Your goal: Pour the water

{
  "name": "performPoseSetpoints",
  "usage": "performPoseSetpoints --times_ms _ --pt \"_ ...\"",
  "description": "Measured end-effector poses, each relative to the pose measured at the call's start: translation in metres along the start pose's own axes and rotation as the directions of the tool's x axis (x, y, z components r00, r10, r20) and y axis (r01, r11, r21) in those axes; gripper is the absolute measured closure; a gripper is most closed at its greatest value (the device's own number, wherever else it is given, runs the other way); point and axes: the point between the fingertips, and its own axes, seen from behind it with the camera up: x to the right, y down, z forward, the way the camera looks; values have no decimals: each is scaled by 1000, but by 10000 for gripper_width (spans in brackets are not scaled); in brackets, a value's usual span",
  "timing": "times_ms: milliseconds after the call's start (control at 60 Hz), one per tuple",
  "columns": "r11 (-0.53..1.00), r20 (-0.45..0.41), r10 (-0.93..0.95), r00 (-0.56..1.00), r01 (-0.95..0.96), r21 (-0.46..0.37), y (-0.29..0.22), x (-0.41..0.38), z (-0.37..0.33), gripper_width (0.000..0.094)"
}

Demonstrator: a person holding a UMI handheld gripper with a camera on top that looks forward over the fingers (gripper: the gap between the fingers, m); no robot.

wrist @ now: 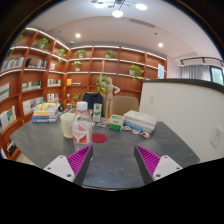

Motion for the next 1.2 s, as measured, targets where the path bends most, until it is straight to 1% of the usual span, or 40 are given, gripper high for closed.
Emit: performPoseSetpoints --times_ms 17,50,67,83,133,150,200,250,300,417,483,567,617,650,717,750,833,850,883,900,917,950,1067,1200 --pt "1000 8 -7 1000 7 0 -15 -8 1 62" --pt "1000 29 -12 1000 12 7 -15 -19 2 61" --pt "1000 38 -14 999 13 13 -11 -32 5 63" --pt "1000 50 -12 999 11 22 3 -37 7 63" --pt "999 79 -14 997 11 43 7 -61 14 56" --pt "999 88 -20 996 16 43 -17 -48 13 51" --pt "998 107 -2 994 -5 62 10 -85 26 47" --pt "997 119 12 993 -21 75 10 -102 37 46" --pt "995 114 21 993 -32 98 5 -110 49 51" --pt "990 40 11 999 -16 143 -7 -106 77 51" --pt "987 50 35 998 -42 152 -13 -109 91 51" --pt "991 70 61 996 -69 118 -12 -114 108 59" --pt "990 81 67 994 -76 116 -15 -115 116 98" --pt "989 84 73 994 -82 120 -19 -115 120 149" --pt "983 77 95 992 -106 149 -28 -111 126 293" --pt "979 75 106 992 -117 165 -31 -110 127 391" --pt "977 75 99 992 -112 180 -38 -111 132 437" --pt "976 73 96 993 -108 188 -32 -112 132 466" --pt "975 64 91 994 -102 199 -33 -111 133 476" --pt "973 60 90 994 -100 206 -34 -110 134 516" --pt "973 53 92 994 -102 208 -34 -109 134 517" --pt "972 42 92 995 -99 214 -34 -109 133 552" --pt "974 30 74 997 -79 212 -37 -113 133 552" --pt "978 41 34 999 -42 205 -36 -116 132 554"
